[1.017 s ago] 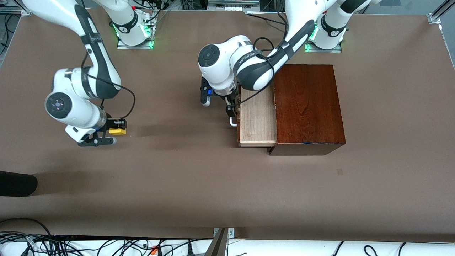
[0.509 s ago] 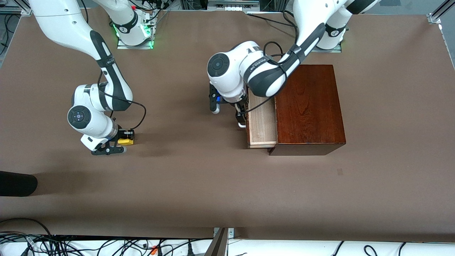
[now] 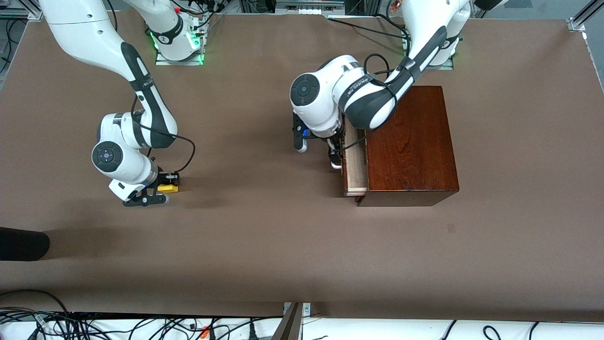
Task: Open drawer, take yellow block, close drawer
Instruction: 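Push the drawer shut with the left gripper, then raise the left gripper away from the closed drawer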
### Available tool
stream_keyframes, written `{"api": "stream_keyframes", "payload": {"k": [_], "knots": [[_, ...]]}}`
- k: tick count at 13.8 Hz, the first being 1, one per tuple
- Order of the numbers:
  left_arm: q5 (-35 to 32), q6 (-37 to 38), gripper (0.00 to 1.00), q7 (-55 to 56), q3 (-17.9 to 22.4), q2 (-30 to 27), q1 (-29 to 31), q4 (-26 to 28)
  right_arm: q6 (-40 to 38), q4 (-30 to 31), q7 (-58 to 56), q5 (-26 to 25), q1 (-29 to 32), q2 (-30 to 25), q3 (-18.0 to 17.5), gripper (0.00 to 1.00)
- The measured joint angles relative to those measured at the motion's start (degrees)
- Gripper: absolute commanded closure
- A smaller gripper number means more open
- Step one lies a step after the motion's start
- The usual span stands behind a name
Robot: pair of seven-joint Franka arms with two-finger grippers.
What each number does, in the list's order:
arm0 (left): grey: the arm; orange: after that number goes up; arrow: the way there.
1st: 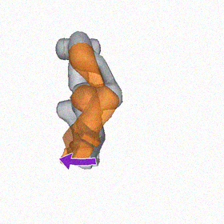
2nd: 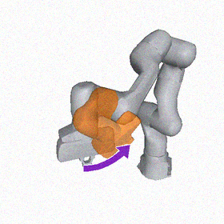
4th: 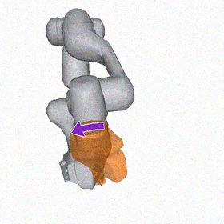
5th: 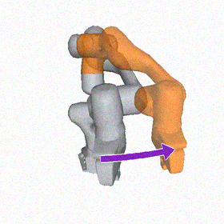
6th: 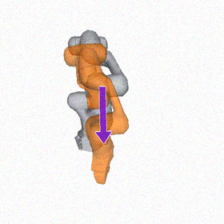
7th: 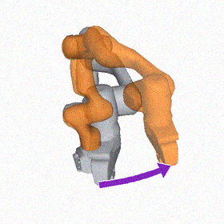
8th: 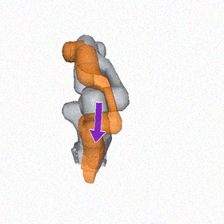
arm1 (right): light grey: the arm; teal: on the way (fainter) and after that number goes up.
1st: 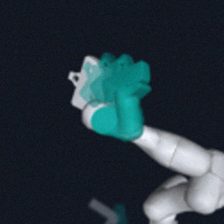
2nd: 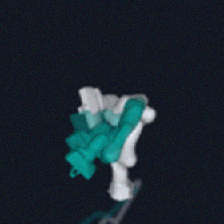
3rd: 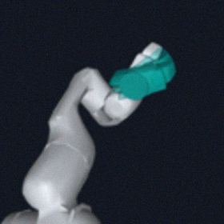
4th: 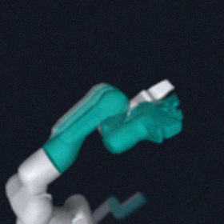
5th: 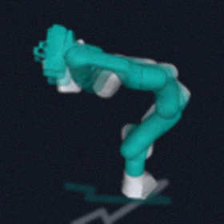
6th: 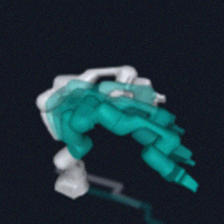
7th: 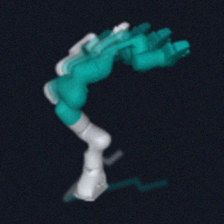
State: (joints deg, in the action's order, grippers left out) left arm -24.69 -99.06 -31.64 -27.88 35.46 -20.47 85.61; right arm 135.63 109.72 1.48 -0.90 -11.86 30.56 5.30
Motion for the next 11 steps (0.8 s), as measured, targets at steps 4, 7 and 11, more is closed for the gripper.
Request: {"api": "stream_keyframes", "payload": {"k": [4, 7, 11], "knots": [[-0.09, 2.5, 0.0, -0.38, 0.16, -2.46, 2.86, 3.61, 0.0, -0.29, 0.0, 0.0, 0.07, -0.01, 0.0, 0.44], [-0.09, 2.29, 0.0, -0.44, -0.04, -2.63, 3.04, 3.86, 0.0, -0.53, 0.0, 0.0, 0.1, -0.03, -0.01, 0.25], [2.37, 1.98, 0.0, 11.77, -0.18, -3.2, 1.69, 1.86, 0.0, -0.71, -0.02, 0.0, 0.13, -0.1, -0.02, 0.0]]}}
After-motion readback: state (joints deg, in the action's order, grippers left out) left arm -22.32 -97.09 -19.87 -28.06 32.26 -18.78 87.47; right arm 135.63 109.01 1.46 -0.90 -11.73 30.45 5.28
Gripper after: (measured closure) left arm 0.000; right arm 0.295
